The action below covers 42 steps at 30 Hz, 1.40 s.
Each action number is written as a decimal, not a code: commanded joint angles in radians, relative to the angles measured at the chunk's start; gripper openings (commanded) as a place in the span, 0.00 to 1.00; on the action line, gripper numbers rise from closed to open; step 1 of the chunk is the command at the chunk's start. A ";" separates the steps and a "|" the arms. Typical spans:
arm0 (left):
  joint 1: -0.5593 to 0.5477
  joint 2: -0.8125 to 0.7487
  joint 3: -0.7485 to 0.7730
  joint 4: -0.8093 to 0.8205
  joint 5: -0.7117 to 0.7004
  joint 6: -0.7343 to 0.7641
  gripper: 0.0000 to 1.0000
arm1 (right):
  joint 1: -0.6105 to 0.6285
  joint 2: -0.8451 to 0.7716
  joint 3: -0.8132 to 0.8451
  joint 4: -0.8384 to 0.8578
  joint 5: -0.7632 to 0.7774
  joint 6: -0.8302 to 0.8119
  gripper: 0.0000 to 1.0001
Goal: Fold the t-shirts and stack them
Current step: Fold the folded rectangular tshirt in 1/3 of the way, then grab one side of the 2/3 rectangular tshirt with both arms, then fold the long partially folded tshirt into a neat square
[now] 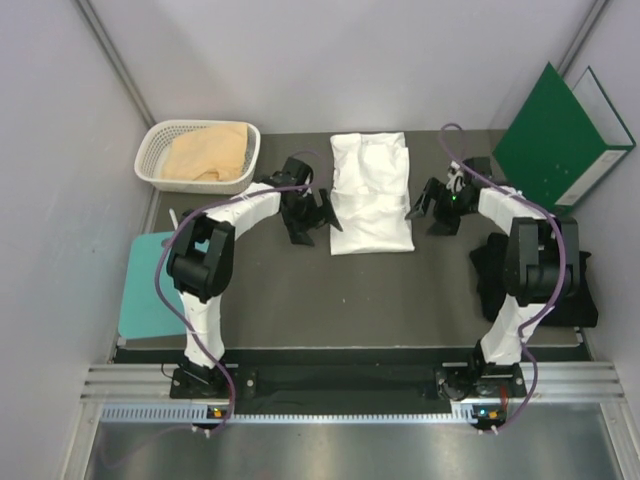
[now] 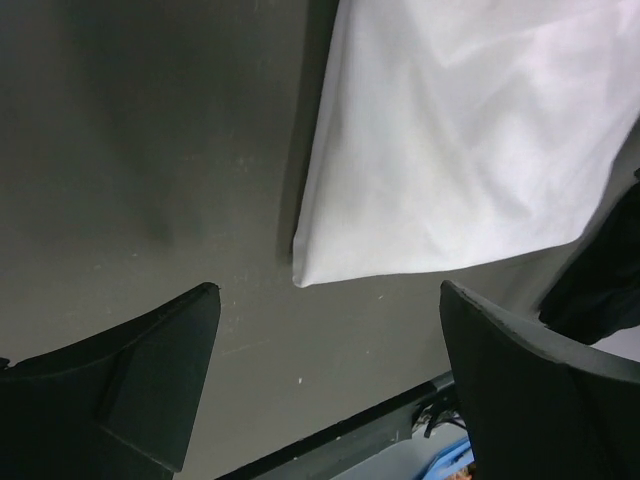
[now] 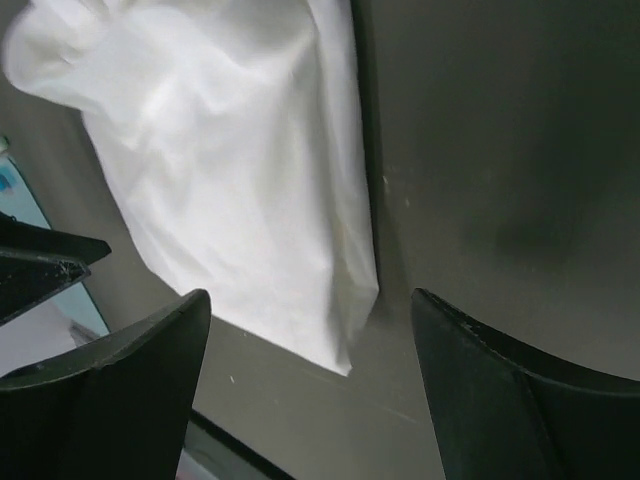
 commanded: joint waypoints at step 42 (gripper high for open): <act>-0.196 -0.281 -0.247 -0.030 0.008 -0.125 0.00 | 0.001 -0.312 -0.325 -0.192 -0.177 -0.104 0.04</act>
